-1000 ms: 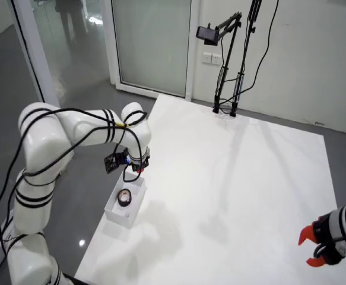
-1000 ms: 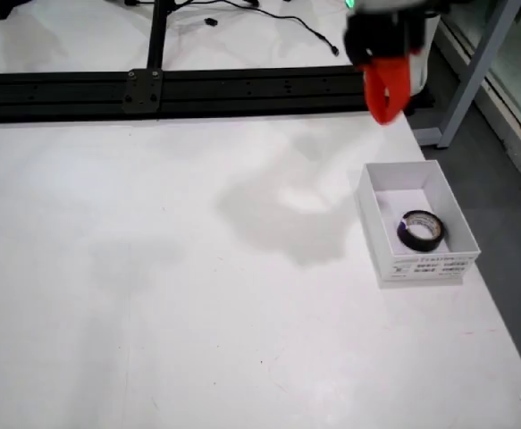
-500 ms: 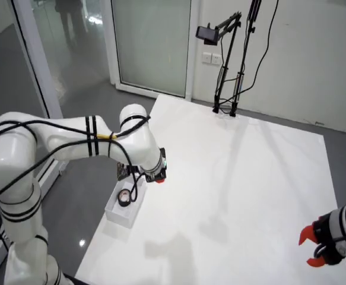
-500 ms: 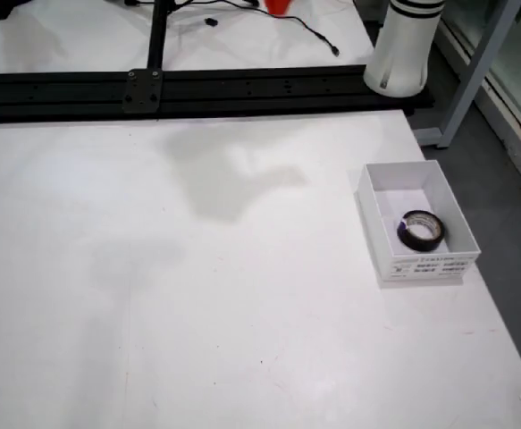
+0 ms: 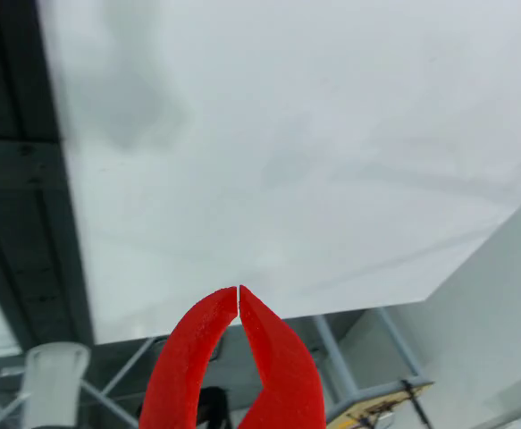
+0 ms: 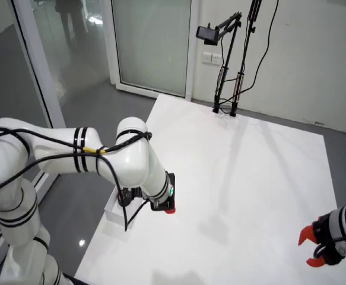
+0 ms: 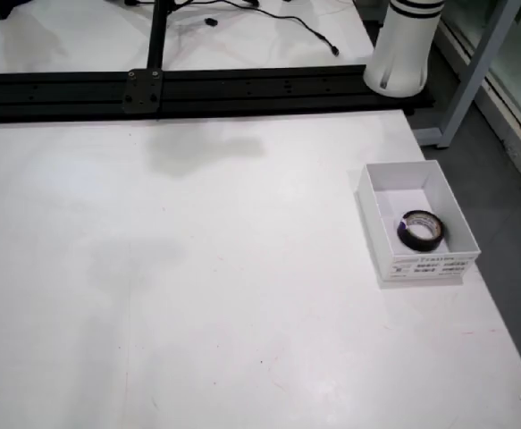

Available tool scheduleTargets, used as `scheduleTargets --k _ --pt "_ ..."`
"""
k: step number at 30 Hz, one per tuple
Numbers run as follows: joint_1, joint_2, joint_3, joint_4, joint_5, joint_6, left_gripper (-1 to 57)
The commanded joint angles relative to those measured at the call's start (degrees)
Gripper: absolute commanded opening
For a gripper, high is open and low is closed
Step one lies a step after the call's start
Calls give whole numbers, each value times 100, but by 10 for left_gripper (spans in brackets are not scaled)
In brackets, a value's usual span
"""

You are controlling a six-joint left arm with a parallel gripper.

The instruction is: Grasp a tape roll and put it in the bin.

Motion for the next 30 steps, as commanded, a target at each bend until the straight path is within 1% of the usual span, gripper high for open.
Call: scheduleTargets --k 1,7,9,10,13,15,26,30 --pt "-972 -89 -136 -543 116 0 -5" --pt "-1016 -97 -136 -552 116 0 -5" --pt "-954 -97 -136 -481 134 0 -5" --pt "-893 -97 -136 -490 134 0 -5" --pt "-708 -80 -144 -684 134 0 -5" --pt "-664 -71 -144 -710 134 0 -5" --pt "-356 -53 -153 -701 134 0 -5" --pt "-216 -45 -153 -613 134 0 -5"
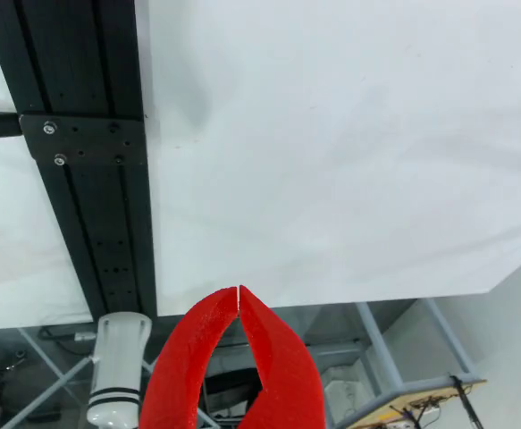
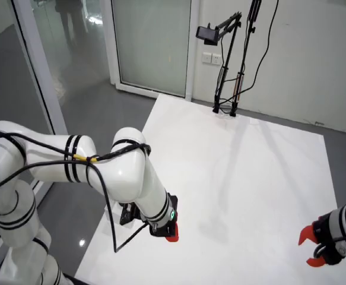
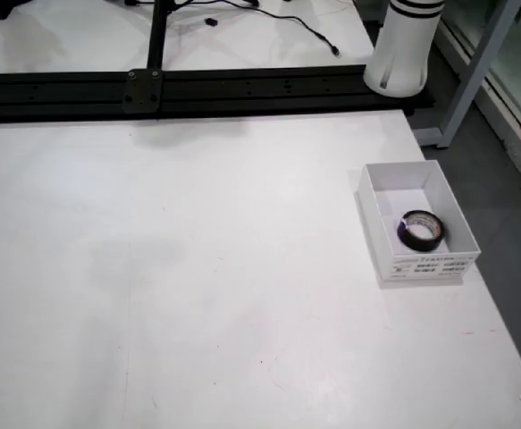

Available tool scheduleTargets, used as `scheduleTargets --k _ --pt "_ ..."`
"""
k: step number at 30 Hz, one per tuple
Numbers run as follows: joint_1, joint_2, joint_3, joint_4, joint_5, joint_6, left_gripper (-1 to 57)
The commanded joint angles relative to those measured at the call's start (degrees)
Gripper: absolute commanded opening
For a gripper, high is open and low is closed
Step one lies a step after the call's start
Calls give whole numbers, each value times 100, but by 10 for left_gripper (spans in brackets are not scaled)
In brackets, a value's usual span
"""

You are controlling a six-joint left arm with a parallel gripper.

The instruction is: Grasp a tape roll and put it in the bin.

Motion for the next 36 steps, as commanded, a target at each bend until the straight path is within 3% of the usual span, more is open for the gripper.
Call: scheduleTargets --k 1,10,16,24,36 --pt "410 24 -17 -4 13 0 -5" --pt "647 24 -17 304 21 0 -5" --pt "990 15 -17 322 21 0 -5" --pt "1412 -3 -17 550 21 0 -5" --pt "1456 -11 -17 550 21 9 -5"
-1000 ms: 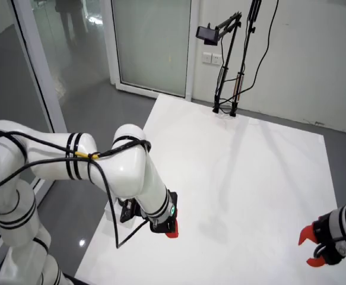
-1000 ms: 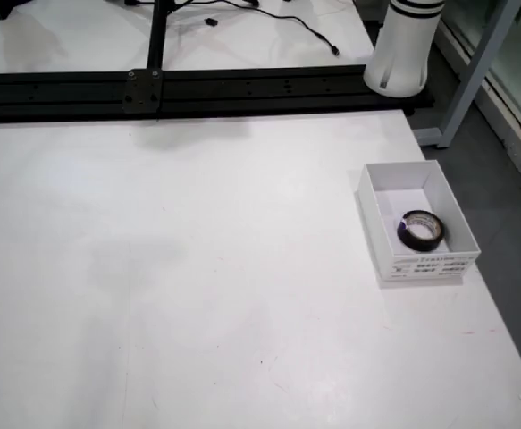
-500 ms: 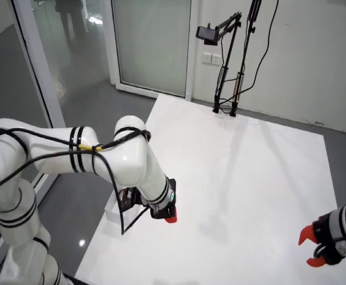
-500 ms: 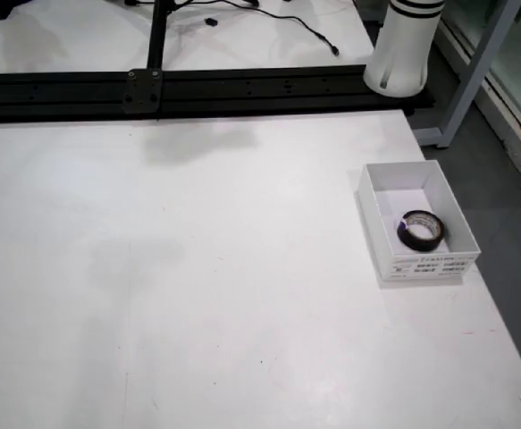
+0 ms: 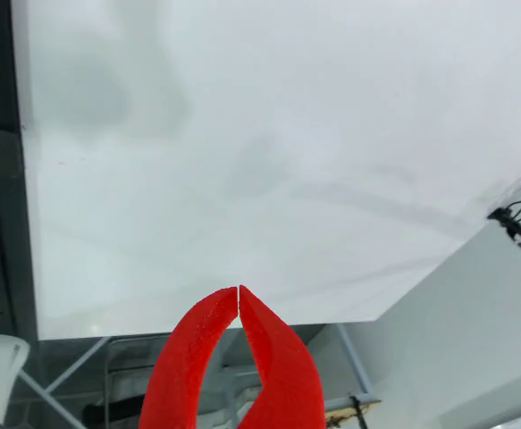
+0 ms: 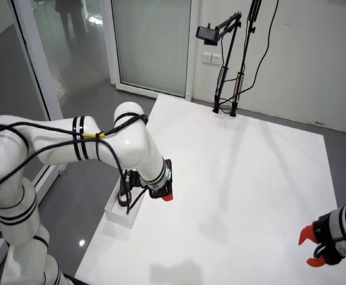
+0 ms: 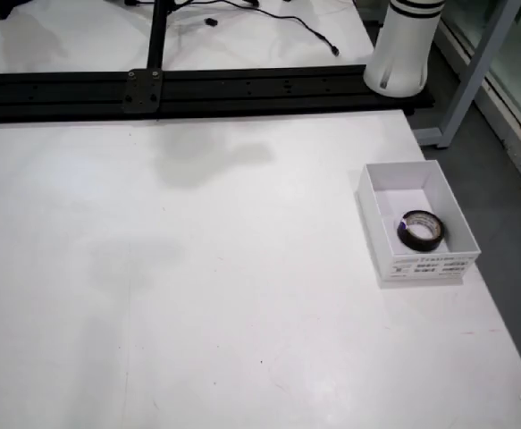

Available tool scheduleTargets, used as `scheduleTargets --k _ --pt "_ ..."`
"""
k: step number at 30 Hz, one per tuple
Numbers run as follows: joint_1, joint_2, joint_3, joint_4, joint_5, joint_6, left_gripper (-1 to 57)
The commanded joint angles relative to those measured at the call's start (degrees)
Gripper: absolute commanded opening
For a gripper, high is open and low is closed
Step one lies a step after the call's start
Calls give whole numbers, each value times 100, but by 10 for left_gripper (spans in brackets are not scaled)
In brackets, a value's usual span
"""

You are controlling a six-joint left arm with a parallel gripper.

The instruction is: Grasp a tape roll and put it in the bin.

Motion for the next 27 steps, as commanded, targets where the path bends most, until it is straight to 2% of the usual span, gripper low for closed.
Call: scheduleTargets --k 1,15,27 --pt "257 -17 0 141 2 8 -5" --pt "-341 -8 0 141 2 8 -5" --pt "-261 1 0 132 2 8 -5"
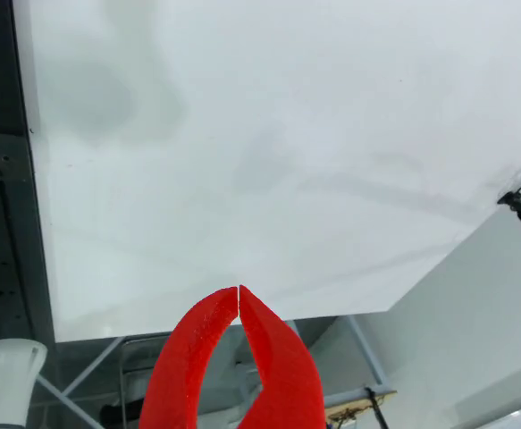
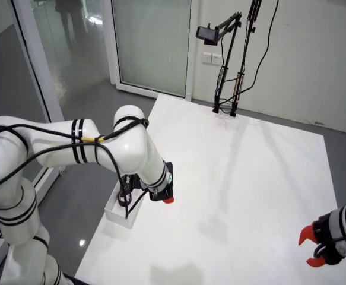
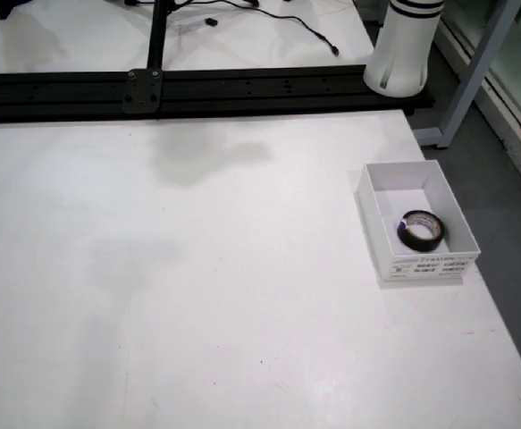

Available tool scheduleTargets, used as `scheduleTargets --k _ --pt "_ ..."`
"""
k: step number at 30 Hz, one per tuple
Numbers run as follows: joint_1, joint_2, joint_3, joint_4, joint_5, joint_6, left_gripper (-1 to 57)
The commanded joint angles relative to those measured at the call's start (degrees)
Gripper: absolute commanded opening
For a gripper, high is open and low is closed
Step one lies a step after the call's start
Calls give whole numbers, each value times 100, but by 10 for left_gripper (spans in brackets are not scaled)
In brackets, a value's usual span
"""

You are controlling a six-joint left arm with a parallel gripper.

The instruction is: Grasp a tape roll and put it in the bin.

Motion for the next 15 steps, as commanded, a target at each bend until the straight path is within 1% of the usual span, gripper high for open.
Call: scheduleTargets --k 1,15 --pt "-16 7 0 8 0 0 -5" --pt "423 -2 0 17 9 0 -5"
